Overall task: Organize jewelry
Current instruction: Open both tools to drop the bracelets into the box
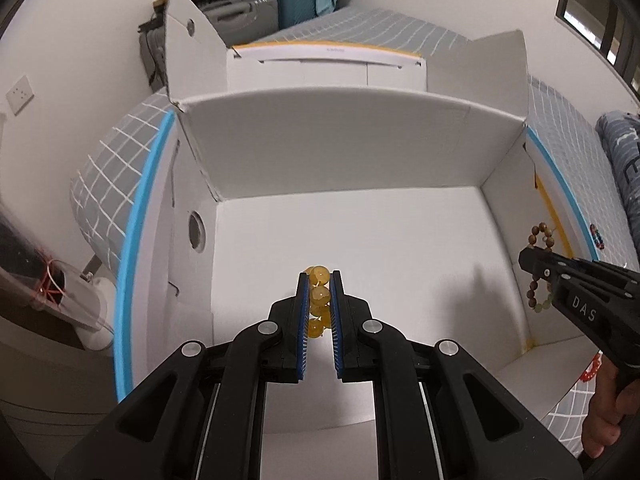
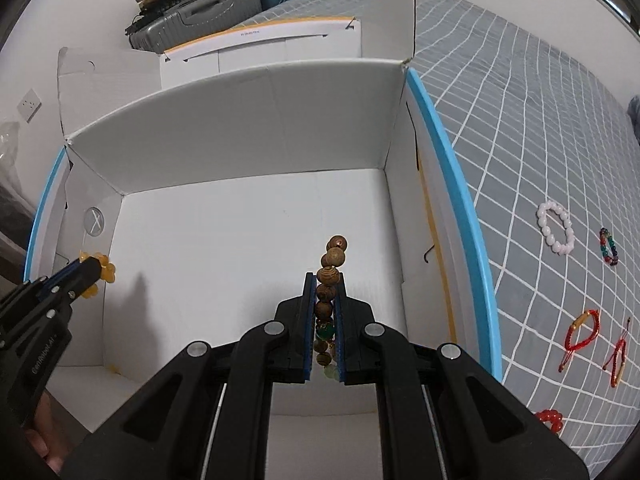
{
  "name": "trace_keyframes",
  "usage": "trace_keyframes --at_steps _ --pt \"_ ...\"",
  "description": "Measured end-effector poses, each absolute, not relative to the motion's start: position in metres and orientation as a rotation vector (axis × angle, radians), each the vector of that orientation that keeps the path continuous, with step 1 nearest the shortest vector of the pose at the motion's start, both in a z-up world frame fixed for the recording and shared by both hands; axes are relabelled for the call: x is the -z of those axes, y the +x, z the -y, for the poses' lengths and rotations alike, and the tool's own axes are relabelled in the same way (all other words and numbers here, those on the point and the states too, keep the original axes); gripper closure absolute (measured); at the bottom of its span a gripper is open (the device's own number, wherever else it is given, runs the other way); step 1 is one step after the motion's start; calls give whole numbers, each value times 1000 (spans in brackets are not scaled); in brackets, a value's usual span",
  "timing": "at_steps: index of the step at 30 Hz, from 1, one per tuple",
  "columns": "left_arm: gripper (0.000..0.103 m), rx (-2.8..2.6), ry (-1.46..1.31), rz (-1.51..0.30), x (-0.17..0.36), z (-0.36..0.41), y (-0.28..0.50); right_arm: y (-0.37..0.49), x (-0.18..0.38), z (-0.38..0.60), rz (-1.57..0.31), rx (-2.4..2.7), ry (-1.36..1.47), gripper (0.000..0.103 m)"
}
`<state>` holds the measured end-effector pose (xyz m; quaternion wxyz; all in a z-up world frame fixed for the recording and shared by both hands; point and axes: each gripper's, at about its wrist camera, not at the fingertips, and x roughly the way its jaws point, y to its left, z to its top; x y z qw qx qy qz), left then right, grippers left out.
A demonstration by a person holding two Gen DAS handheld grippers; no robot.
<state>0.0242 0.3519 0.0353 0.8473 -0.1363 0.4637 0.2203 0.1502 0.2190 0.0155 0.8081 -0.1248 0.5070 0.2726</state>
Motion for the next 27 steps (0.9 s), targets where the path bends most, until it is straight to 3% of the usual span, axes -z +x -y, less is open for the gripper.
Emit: trace_keyframes --at_steps 10,12,13,14,17,24,27 --pt "91 -466 -276 -990 -35 -348 26 149 -14 -224 -1081 -576 -287 93" --pt "86 -461 -281 -990 -36 -348 25 148 -15 -225 -1076 -578 -289 93" --pt "77 -465 -280 -986 -36 -348 24 147 -15 -225 -1071 -581 -291 93" --pt "70 -472 -276 -980 -38 -347 23 146 -17 -225 -1068 -581 -294 90" --pt "54 -472 -279 -957 -44 -345 20 142 -24 -223 -1041 -595 -279 67" --pt "30 -485 -267 -899 -56 -339 14 134 -50 -217 -953 -602 -260 28" --pt "19 -482 -260 -879 -61 -337 12 132 -62 -211 -911 -600 -245 18"
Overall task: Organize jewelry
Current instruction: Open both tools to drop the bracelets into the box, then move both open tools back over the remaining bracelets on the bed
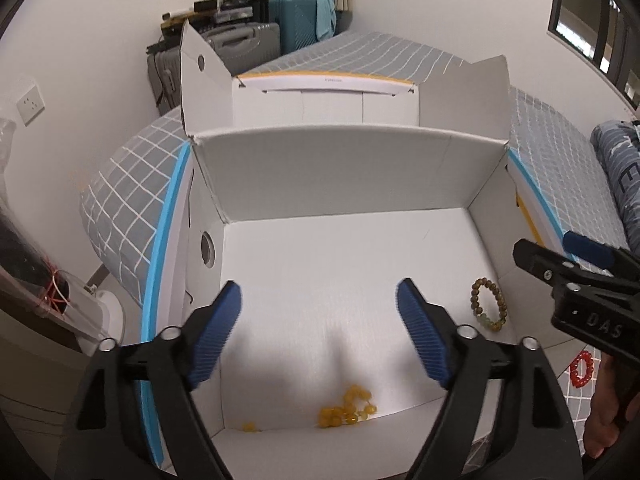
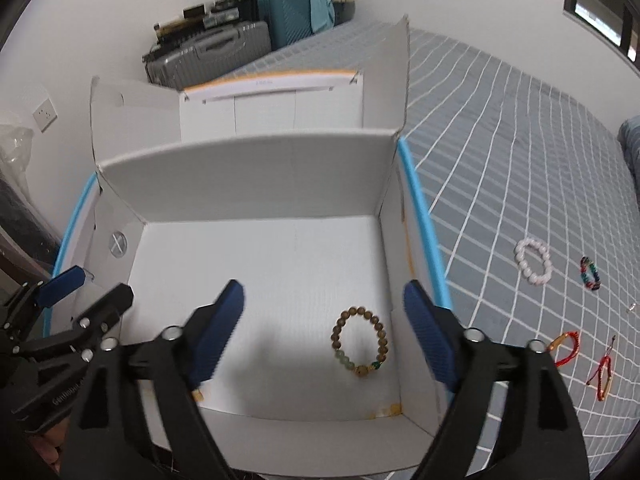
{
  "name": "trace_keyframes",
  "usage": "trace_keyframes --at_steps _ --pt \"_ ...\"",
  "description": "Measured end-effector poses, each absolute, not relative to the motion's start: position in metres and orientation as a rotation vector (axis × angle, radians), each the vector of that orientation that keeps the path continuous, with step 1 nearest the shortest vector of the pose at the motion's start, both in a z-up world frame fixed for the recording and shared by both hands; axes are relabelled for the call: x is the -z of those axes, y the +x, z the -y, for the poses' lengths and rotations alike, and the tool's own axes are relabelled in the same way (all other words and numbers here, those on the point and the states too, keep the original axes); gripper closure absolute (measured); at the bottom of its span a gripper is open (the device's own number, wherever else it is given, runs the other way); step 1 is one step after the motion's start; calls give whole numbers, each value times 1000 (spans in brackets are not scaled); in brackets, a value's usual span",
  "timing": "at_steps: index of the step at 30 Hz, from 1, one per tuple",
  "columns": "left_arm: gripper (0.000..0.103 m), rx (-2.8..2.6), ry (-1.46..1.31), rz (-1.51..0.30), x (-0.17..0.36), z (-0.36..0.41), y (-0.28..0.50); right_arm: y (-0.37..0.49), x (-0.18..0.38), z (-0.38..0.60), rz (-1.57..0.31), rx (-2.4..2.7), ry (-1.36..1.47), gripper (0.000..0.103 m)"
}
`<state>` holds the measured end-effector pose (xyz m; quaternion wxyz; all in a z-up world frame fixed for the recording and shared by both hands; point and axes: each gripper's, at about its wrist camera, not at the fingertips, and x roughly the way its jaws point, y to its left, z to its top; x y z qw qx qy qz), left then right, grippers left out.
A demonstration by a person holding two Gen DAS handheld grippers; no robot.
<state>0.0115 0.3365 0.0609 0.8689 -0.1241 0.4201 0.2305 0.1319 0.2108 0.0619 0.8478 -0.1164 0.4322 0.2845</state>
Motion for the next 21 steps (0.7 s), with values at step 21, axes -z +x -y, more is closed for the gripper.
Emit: trace_keyframes --at_steps 21 --pt "6 -362 -184 -742 -104 -260 21 141 -101 -108 -782 -462 -191 8"
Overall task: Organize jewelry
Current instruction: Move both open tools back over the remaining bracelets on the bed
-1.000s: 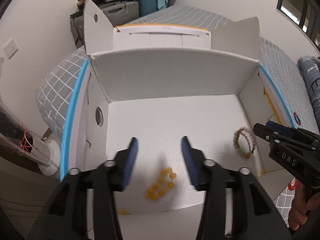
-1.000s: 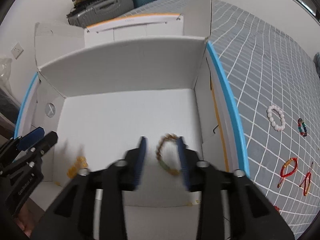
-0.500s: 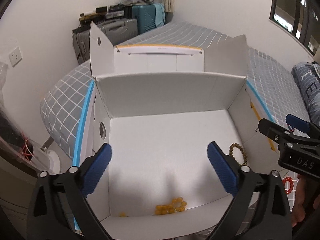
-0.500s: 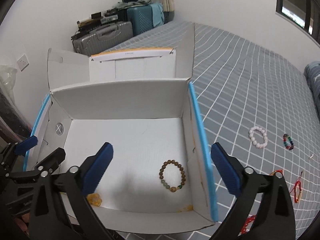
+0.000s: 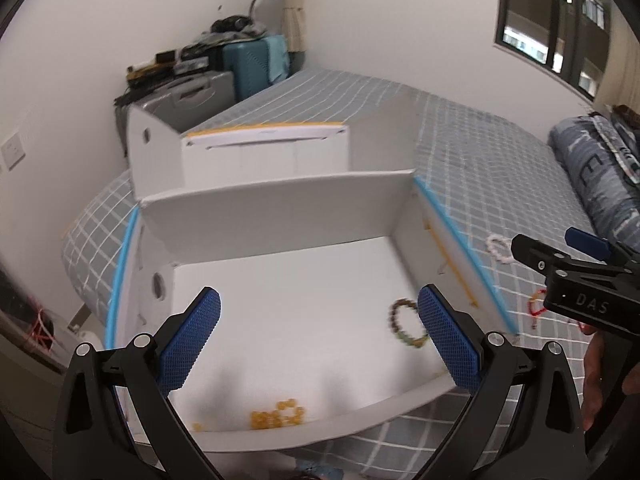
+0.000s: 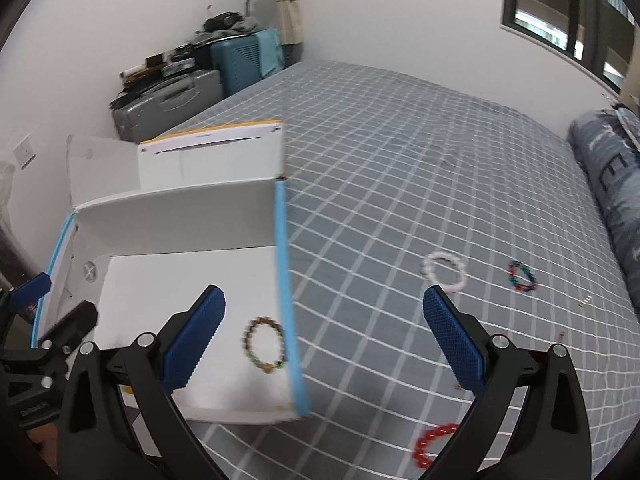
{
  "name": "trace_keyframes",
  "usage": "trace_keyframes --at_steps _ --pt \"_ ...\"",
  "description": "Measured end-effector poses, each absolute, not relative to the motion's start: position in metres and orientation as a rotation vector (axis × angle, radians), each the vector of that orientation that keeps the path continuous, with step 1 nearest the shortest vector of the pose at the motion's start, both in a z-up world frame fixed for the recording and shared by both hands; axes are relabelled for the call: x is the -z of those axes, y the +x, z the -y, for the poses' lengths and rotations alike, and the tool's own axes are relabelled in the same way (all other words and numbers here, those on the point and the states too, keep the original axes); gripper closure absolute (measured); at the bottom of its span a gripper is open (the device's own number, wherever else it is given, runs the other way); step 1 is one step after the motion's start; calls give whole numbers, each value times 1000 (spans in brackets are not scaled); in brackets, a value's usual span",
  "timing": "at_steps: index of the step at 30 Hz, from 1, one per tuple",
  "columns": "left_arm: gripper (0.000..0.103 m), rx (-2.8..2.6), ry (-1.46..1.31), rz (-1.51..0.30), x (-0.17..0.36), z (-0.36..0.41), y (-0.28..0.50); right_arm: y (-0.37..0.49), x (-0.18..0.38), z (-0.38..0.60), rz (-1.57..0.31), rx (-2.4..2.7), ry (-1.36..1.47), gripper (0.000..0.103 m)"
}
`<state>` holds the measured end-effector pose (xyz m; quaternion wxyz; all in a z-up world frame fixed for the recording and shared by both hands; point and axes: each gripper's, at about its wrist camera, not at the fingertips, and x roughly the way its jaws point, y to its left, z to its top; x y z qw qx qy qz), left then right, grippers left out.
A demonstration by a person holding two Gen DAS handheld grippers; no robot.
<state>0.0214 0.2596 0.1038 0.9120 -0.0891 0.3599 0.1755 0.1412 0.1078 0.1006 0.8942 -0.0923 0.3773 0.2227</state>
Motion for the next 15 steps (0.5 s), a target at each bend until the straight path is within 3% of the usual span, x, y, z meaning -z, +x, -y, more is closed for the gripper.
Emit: trace_keyframes --at_steps 15 --pt "6 -153 -107 -741 -108 -142 56 156 -99 17 -793 -306 -129 8"
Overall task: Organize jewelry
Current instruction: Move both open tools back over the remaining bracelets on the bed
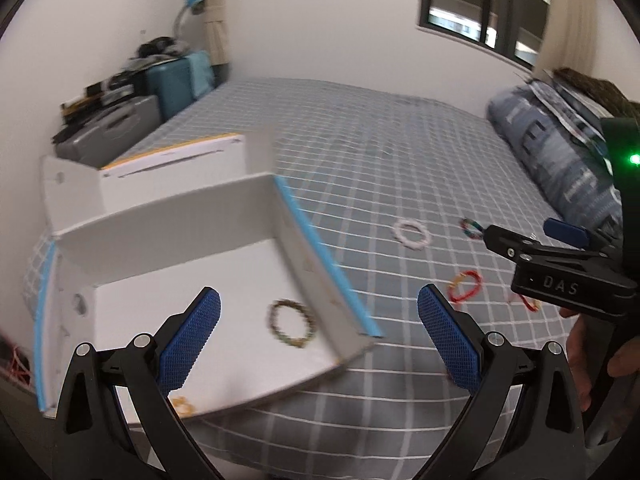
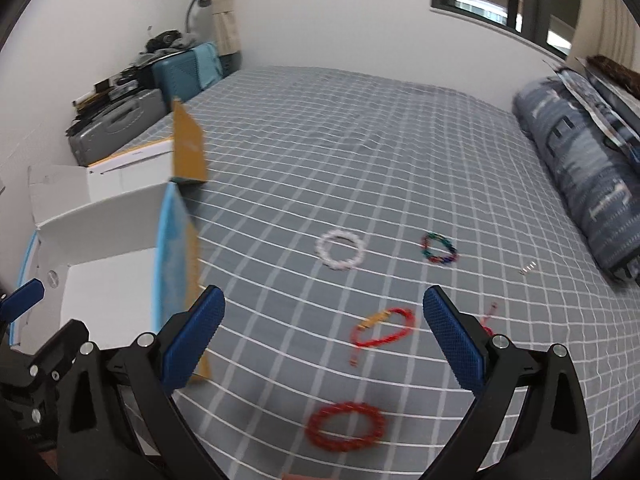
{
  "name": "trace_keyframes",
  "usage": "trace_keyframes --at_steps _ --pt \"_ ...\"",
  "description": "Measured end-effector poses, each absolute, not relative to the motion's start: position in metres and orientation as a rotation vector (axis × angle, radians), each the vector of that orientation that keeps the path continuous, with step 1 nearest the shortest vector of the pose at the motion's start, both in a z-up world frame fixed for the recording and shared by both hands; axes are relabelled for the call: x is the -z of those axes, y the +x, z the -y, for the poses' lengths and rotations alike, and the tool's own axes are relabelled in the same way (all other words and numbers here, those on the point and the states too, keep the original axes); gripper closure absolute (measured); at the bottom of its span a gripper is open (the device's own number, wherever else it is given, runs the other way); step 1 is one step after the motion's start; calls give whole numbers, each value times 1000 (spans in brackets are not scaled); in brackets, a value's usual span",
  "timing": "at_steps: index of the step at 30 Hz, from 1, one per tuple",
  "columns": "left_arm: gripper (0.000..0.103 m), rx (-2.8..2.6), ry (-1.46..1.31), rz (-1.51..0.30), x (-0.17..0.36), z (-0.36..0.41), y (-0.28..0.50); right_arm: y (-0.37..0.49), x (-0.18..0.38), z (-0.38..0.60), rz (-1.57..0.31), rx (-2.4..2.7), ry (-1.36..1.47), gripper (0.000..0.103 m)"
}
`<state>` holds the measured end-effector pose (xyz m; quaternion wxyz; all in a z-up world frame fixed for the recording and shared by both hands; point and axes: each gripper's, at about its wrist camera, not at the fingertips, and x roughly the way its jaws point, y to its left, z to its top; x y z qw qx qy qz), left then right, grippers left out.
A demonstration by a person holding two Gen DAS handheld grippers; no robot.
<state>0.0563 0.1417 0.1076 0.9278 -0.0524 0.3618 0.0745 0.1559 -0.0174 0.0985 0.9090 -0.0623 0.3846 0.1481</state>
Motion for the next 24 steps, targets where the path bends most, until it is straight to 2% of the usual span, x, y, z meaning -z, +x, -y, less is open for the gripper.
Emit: trace_keyframes --at_steps 15,24 --pt "6 56 7 -804 -52 -31 98 193 -35 138 -881 -112 -67 8" --pt "6 119 39 -920 10 -3 121 221 15 167 -960 -96 -40 8"
